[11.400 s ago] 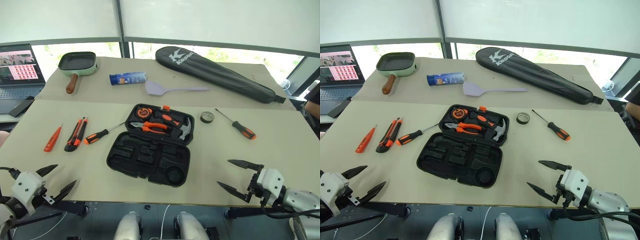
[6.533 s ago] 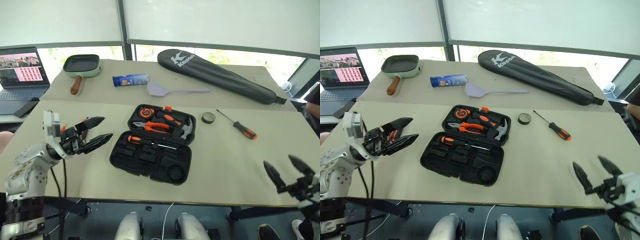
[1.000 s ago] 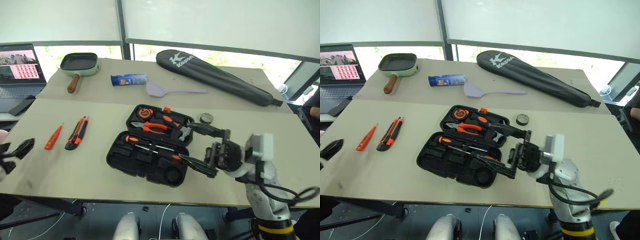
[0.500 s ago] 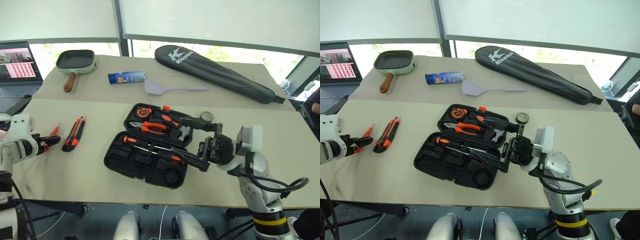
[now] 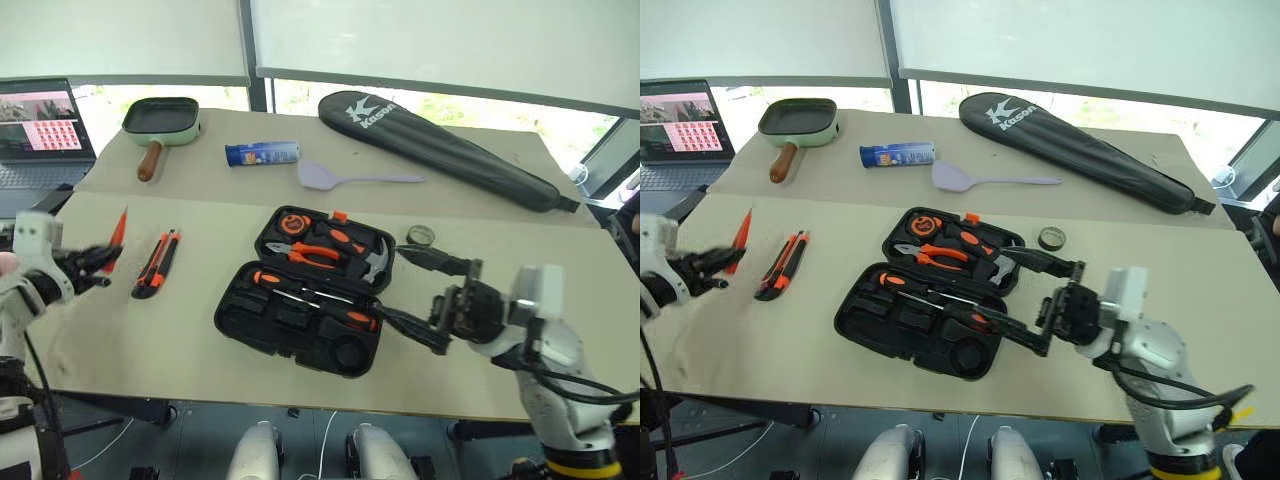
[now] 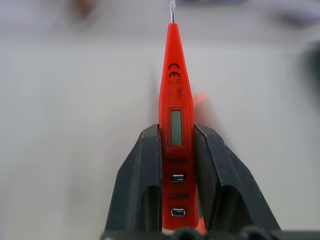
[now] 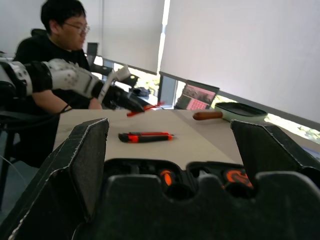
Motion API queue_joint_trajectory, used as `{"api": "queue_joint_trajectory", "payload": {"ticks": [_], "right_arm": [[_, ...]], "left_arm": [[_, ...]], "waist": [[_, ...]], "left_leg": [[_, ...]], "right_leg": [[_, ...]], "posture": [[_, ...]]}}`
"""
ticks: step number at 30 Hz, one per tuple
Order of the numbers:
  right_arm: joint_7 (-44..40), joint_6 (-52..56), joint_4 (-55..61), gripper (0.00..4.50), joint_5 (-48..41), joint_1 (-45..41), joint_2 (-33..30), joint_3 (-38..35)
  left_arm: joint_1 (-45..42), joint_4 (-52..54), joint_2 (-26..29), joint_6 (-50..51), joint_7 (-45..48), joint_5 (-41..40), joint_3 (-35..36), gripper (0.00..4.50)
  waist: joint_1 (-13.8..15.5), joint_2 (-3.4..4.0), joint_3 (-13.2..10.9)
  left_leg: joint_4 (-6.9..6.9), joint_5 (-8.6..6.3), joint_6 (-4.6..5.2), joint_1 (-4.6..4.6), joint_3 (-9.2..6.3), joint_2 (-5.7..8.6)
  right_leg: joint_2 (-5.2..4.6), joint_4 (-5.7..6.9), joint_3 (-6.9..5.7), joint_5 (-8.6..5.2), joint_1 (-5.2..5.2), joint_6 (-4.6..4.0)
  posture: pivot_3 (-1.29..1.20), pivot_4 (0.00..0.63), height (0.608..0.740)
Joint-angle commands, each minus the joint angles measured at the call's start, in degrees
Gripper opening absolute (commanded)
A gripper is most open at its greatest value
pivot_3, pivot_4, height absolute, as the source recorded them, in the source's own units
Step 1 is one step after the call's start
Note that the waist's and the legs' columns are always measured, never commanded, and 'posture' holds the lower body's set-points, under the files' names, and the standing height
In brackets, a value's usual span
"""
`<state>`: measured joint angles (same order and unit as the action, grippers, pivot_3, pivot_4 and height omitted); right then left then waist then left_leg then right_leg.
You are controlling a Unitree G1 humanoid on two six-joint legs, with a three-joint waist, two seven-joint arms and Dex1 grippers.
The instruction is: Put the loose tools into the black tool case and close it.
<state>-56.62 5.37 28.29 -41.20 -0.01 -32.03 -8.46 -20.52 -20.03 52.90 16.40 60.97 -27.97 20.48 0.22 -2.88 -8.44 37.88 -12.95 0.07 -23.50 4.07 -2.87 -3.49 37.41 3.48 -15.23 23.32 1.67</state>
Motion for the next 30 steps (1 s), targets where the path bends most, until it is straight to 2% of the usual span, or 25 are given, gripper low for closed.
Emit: {"api": "queue_joint_trajectory", "payload": {"ticks": [1,6,11,20,25,30], "right_arm": [[-3.3,0.7,0.5,4.5,-1.0,1.8,-3.4,-2.8],[1.7,6.0,4.7,4.5,-4.8,2.1,-4.5,-3.3],[2.8,9.0,8.1,4.5,-5.6,4.3,-5.4,-2.6],[2.5,9.8,10.8,4.5,-5.2,11.4,-6.4,-3.9],[2.2,9.4,11.2,4.5,-4.2,14.5,-6.7,-4.1],[2.7,10.9,11.5,4.5,-3.6,16.0,-8.3,-3.8]], "left_arm": [[1.8,7.0,1.6,-10.7,12.8,2.7,-6.3,0.44],[-7.3,15.5,-2.9,-17.5,25.1,9.6,-24.7,0.44],[-15.3,12.1,-5.8,-18.1,25.7,19.6,-34.9,0.44],[-22.6,2.8,-7.5,-24.8,24.4,29.5,-40.2,0.44],[-22.0,3.7,-7.3,-26.2,27.8,29.7,-41.6,0.44],[-21.0,5.2,-6.3,-24.3,27.4,32.2,-42.4,0.44]], "waist": [[0.0,0.2,0.0],[0.3,0.29,0.0],[0.1,0.28,0.0],[-0.1,0.27,0.0],[0.0,0.28,0.0],[0.0,0.28,0.0]], "left_leg": [[-0.01,-0.01,0.01,0.1,0.01,0.0],[0.0,0.0,0.05,0.07,0.02,0.01],[0.06,0.0,0.08,-0.08,-0.04,0.06],[0.17,0.0,0.1,-0.23,-0.18,0.06],[0.23,0.0,0.1,-0.25,-0.19,0.06],[0.27,0.0,0.11,-0.24,-0.21,0.05]], "right_leg": [[-0.01,-0.14,0.0,0.0,-0.14,0.0],[0.18,-0.22,0.03,0.04,-0.18,0.04],[0.29,-0.32,0.15,0.09,-0.14,0.16],[0.33,-0.31,0.12,0.08,-0.1,0.22],[0.32,-0.3,0.11,0.08,-0.11,0.24],[0.33,-0.29,0.1,0.08,-0.14,0.25]], "posture": [[0.0,0.15,0.74],[0.0,0.15,0.74],[0.0,0.15,0.74],[0.0,0.15,0.74],[0.0,0.15,0.74],[0.0,0.15,0.74]]}}
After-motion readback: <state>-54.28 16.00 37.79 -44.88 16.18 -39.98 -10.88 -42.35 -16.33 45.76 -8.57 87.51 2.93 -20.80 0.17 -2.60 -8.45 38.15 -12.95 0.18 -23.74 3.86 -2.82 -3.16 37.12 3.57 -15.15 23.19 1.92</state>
